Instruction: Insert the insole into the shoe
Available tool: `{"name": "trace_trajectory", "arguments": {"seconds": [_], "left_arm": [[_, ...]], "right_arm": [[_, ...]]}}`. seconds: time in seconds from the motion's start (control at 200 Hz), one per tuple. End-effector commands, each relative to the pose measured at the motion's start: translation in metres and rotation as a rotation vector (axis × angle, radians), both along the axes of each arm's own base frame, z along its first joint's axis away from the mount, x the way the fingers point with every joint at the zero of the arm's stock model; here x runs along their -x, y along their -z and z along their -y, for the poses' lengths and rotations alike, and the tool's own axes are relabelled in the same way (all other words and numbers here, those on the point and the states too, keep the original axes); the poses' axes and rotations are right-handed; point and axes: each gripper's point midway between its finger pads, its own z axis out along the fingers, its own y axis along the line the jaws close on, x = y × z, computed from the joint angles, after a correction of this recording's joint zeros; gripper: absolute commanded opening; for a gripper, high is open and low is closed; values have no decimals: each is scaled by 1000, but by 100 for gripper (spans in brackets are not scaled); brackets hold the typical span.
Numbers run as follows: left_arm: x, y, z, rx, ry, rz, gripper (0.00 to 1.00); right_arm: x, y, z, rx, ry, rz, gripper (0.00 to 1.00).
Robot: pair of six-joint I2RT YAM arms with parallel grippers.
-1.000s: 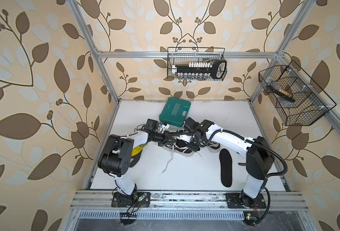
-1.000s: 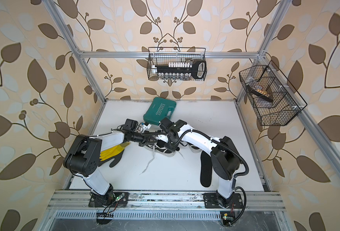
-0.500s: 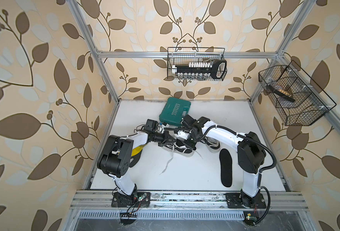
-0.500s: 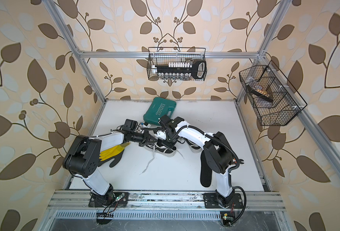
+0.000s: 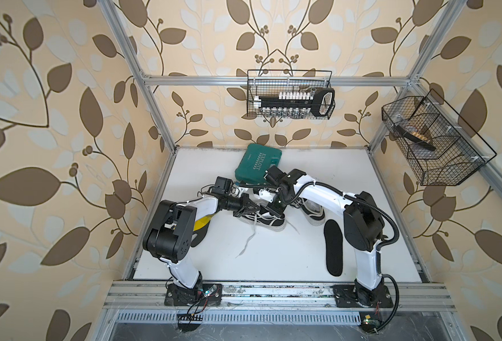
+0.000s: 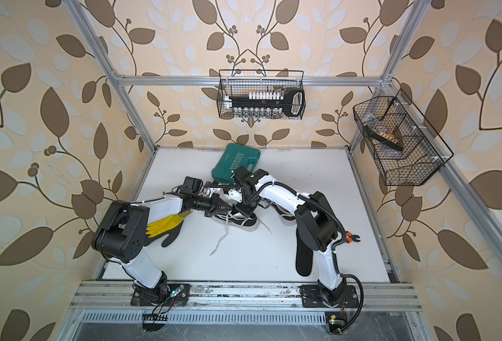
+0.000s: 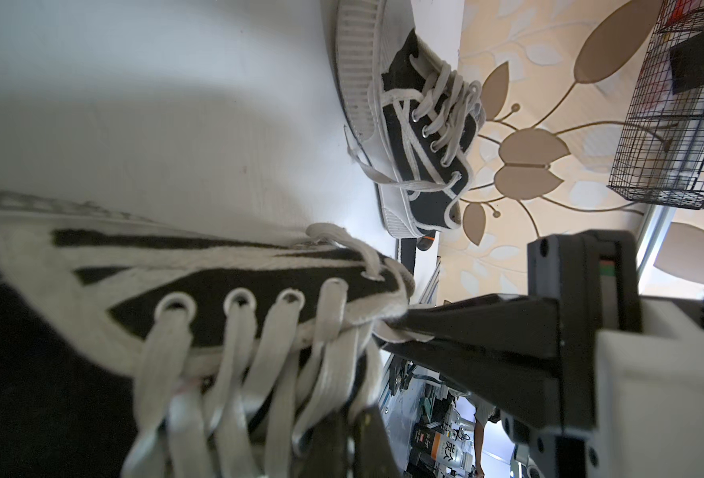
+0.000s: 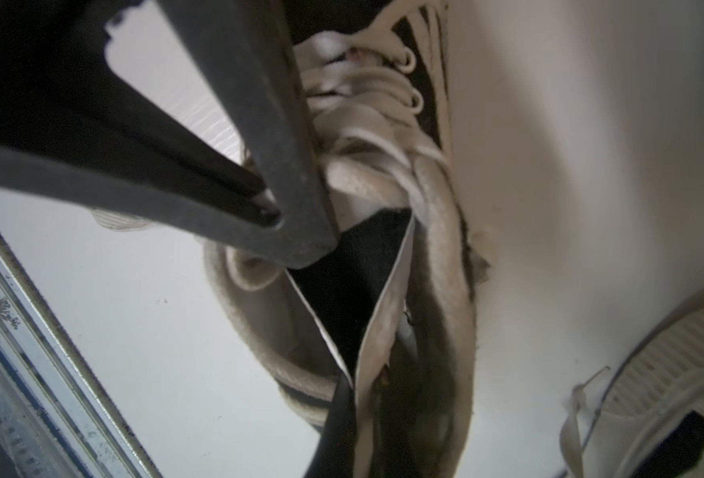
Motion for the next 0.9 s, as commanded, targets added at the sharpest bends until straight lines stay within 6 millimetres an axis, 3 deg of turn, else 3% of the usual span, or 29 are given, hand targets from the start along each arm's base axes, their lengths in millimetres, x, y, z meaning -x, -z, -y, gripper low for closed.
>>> {"name": "trace_trajectory", "arguments": {"seconds": [0.0, 0.07, 0.185, 0.315, 0.375, 0.445, 0.525, 0.715, 0.895], "left_arm": [[7, -24, 8, 59, 57, 65, 0], [6, -20, 8, 61, 59, 53, 0], [6, -20, 9, 63, 60, 42, 0], [4, -19, 8, 60, 57, 41, 0], [6, -17, 8, 60, 60, 30, 0], [5, -17, 7, 49, 52, 40, 0], [5, -15, 7, 48, 46, 34, 0], [9, -14, 6, 40, 52, 28, 0], [9, -13, 5, 34, 50, 25, 0]], "right_arm": [[2, -3, -17, -86, -77, 27, 1], [-6, -10, -25, -91, -62, 15, 0], [5, 1, -9, -45, -75, 6, 2], [-5, -10, -25, -127, -44, 27, 8], [0, -11, -21, -110, -29, 0, 18], [6, -12, -8, -84, -15, -2, 41], [16, -20, -1, -103, 13, -6, 54], [22, -38, 35, -93, 73, 97, 67], [30, -37, 48, -50, 71, 98, 69]]}}
